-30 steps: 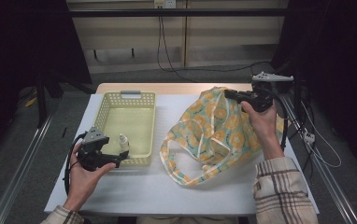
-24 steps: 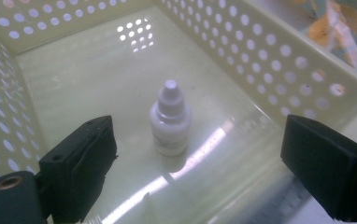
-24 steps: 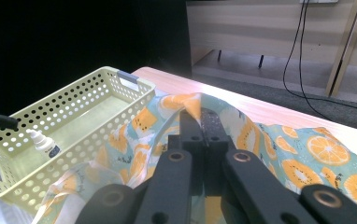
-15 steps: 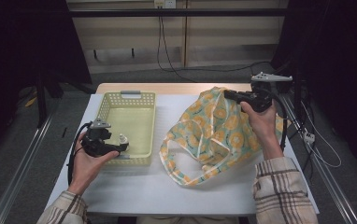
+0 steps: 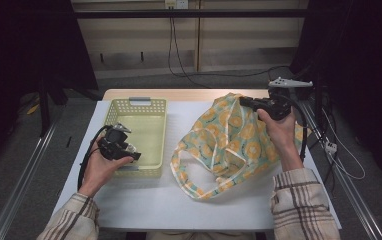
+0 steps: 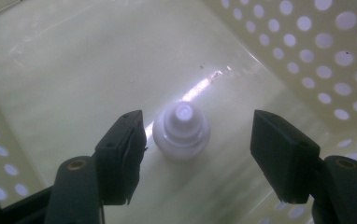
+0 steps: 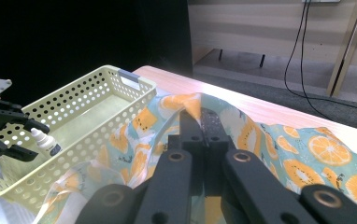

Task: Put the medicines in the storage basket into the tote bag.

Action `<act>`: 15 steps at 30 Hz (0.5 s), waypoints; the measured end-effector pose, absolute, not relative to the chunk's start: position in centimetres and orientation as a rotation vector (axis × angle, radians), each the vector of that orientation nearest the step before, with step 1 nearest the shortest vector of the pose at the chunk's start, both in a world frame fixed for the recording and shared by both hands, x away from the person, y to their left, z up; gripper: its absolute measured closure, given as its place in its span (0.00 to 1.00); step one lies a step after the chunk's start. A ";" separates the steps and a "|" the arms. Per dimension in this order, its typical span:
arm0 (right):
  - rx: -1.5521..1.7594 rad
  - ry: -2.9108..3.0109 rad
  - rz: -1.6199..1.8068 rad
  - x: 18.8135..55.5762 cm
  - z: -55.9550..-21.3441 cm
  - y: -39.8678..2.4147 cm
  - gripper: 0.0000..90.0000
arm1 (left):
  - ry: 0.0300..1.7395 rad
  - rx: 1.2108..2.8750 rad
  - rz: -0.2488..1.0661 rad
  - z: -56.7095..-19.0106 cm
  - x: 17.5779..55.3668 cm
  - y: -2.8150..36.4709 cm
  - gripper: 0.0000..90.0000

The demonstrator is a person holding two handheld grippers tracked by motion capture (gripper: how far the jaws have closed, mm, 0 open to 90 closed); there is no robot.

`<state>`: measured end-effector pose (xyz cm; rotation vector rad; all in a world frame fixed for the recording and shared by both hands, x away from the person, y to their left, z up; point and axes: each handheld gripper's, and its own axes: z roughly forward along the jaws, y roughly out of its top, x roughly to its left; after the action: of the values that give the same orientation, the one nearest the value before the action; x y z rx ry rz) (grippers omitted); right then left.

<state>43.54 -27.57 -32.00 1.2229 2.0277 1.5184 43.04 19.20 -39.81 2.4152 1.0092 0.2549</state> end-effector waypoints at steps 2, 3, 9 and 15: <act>1.221 2.027 1.519 43.5 -32.0 -27.6 1.00 | 1.021 2.402 0.244 -39.9 43.3 19.2 0.51; 1.221 2.027 1.521 43.5 -32.0 -27.6 1.00 | 1.028 2.413 0.252 -40.0 43.5 19.2 0.51; 1.219 2.026 1.519 43.6 -32.0 -27.6 1.00 | 1.034 2.446 0.229 -40.5 43.8 19.2 0.59; 1.219 2.030 1.520 43.6 -32.0 -27.6 1.00 | 1.044 2.482 0.212 -40.7 44.1 18.9 0.62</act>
<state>43.56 -27.55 -31.98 1.2187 2.0297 1.5197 44.09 18.92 -40.74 2.4822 1.0437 0.2121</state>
